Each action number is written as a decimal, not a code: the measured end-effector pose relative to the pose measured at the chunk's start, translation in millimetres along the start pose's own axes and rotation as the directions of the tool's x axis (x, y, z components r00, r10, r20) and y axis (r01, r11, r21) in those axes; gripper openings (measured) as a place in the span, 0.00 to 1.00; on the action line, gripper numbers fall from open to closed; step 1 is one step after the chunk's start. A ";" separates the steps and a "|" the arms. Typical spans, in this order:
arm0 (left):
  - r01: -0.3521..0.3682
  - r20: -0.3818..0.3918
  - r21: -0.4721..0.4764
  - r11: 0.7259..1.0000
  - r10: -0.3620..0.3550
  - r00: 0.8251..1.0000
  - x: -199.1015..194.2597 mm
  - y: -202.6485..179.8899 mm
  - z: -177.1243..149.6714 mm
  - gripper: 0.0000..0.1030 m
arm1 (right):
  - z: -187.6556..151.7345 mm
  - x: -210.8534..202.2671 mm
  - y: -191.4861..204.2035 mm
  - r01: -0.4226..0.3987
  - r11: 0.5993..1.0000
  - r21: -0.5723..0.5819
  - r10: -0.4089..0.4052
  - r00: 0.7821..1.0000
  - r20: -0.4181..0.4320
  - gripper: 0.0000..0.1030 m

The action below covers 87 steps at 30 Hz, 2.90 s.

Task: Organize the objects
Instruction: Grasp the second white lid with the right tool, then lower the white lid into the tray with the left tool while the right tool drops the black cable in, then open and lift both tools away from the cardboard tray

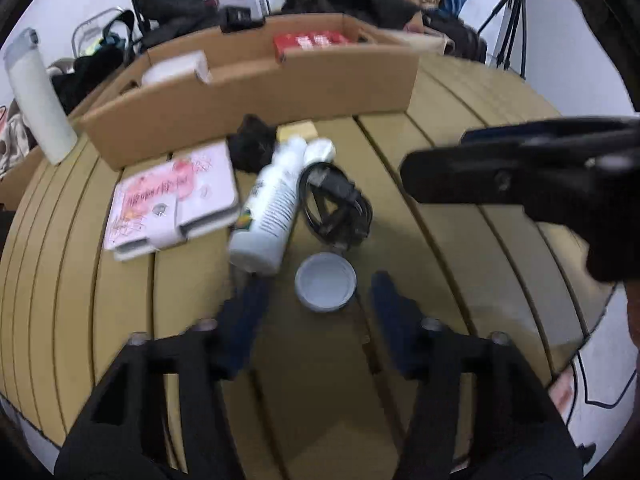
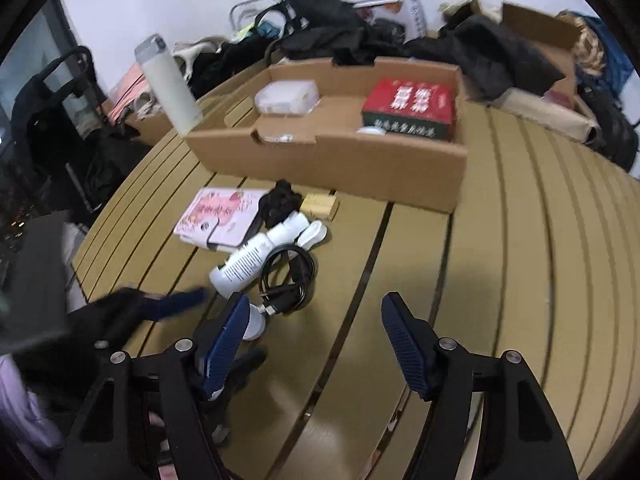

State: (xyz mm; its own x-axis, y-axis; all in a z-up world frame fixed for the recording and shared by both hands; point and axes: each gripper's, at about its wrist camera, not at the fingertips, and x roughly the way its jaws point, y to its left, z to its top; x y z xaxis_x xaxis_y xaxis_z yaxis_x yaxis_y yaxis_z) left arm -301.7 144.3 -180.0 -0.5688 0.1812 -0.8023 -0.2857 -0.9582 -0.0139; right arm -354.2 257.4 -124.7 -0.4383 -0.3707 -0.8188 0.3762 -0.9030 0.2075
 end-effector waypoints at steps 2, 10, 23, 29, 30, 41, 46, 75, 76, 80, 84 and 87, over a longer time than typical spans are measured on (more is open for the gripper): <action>0.014 0.000 0.005 1.000 -0.014 1.000 -1.5 -0.1 -1.0 0.25 | 1.3 10.0 -5.5 -0.019 1.000 -0.011 0.018 1.000 -0.009 0.70; 0.080 0.046 -0.100 0.992 -0.076 0.996 -40.1 35.1 -16.7 0.25 | 7.7 59.8 9.9 -0.038 0.999 -0.023 0.037 0.999 -0.035 0.68; -0.042 0.023 -0.151 0.988 0.046 0.999 -116.2 69.6 -53.4 0.25 | -41.7 -1.9 13.7 0.103 0.994 0.044 -0.104 0.995 0.007 0.16; -0.009 0.064 -0.156 0.988 0.019 0.998 -150.8 69.8 -71.5 0.25 | -108.3 -100.7 8.1 0.137 0.970 0.203 -0.161 0.981 0.107 0.15; 0.013 0.068 -0.158 0.987 -0.002 0.998 -153.2 70.2 -71.8 0.25 | -114.6 -109.4 9.2 0.145 0.966 0.214 -0.172 0.979 0.113 0.15; 0.112 0.151 -0.149 0.982 -0.090 0.985 -180.4 108.1 -5.0 0.25 | -61.8 -131.5 36.5 0.096 0.989 0.111 -0.117 0.973 0.200 0.15; 0.071 0.157 -0.105 0.992 -0.054 0.986 -158.9 139.2 88.1 0.25 | 22.5 -117.0 20.8 0.069 0.995 0.069 -0.083 0.970 0.228 0.15; -0.127 -0.133 -0.063 0.990 0.118 0.984 -15.5 205.3 208.2 0.63 | 240.8 60.0 -28.1 0.102 0.989 0.108 -0.104 0.994 0.019 0.83; -0.132 -0.114 -0.052 0.990 0.125 0.986 -34.6 202.5 201.1 0.70 | 232.0 36.8 -24.7 0.121 0.988 0.093 -0.125 0.992 0.030 0.83; -0.125 -0.013 -0.058 0.991 0.124 0.992 -115.6 194.5 166.9 0.79 | 183.8 -48.1 -3.7 0.110 0.993 0.047 -0.115 0.986 0.120 0.83; -0.133 0.039 -0.033 0.991 0.135 0.990 -190.9 180.3 131.7 0.80 | 132.4 -119.8 29.9 0.187 0.982 -0.019 -0.181 0.968 0.175 0.83; -0.114 0.074 -0.016 0.993 0.114 0.991 -248.4 170.6 113.3 0.80 | 92.4 -191.8 56.9 0.219 0.974 -0.064 -0.194 0.944 0.268 0.83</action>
State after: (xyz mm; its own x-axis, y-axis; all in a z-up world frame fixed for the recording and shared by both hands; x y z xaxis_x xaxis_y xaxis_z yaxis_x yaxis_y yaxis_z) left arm -296.6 -39.0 84.5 -0.6531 0.0862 -0.7524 -0.2070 -0.9760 0.0679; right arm -324.2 257.0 93.6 -0.7055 -0.2324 -0.6695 0.3226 -0.9465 -0.0114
